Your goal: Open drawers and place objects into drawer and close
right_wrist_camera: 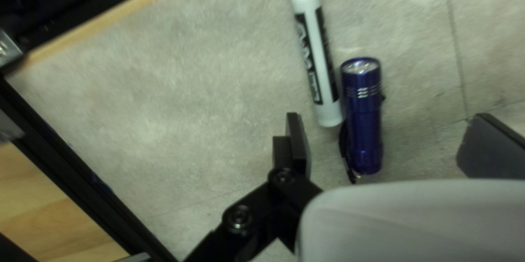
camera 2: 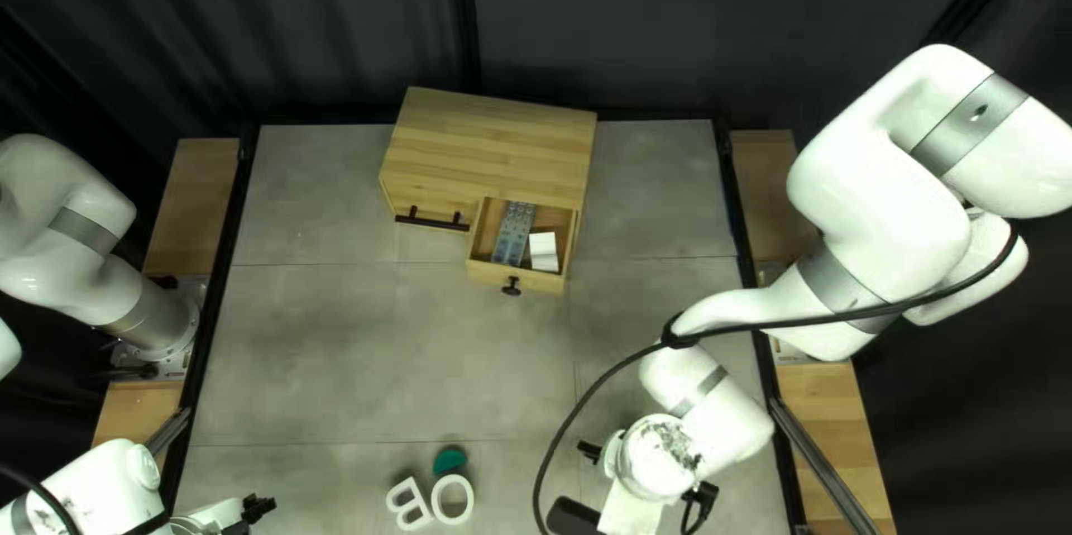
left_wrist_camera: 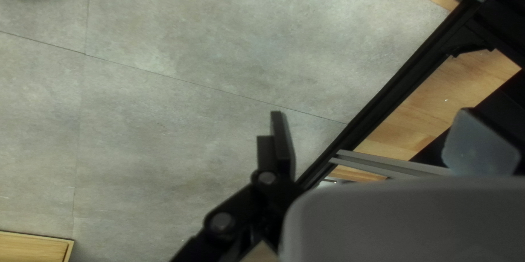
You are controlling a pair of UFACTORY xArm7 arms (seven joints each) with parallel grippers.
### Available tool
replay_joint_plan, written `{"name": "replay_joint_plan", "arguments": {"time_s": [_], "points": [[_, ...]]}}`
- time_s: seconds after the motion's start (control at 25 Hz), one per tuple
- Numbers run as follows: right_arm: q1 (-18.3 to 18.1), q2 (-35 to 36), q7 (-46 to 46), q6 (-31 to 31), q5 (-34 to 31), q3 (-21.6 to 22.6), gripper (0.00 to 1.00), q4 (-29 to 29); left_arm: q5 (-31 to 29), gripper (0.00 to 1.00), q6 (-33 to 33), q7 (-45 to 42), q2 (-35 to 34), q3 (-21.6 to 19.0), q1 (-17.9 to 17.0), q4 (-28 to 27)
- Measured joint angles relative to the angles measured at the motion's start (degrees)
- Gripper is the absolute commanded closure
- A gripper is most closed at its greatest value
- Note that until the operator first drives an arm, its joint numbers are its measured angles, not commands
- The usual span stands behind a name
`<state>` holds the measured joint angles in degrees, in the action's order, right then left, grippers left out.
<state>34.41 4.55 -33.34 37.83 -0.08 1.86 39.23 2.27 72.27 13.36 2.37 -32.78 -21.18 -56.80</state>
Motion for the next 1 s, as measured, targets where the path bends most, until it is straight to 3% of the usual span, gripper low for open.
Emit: {"name": "replay_joint_plan", "arguments": {"time_s": [0.2,0.44,0.84,0.92,0.96,1.0], "points": [[-0.77,-0.14,-3.3,-1.84,-0.95,-0.59,0.01,-1.72,0.0,0.0,0.0,0.0,0.0,0.0,0.0,0.0],[-1.36,1.69,-6.01,-3.62,-1.56,-0.93,0.08,-1.64,0.0,0.0,0.0,0.0,0.0,0.0,0.0,0.0],[-1.87,3.04,-8.06,-4.34,-1.22,-1.05,0.49,-1.18,0.0,0.0,0.0,0.0,0.0,0.0,0.0,0.0],[-1.91,3.25,-8.2,-4.43,-1.16,-1.05,0.75,-1.06,0.0,0.0,0.0,0.0,0.0,0.0,0.0,0.0],[-1.92,3.34,-8.24,-4.47,-1.13,-1.05,0.94,-1.0,0.0,0.0,0.0,0.0,0.0,0.0,0.0,0.0],[-1.93,3.41,-8.27,-4.5,-1.11,-1.05,0.96,-0.96,0.0,0.0,0.0,0.0,0.0,0.0,0.0,0.0]]}}
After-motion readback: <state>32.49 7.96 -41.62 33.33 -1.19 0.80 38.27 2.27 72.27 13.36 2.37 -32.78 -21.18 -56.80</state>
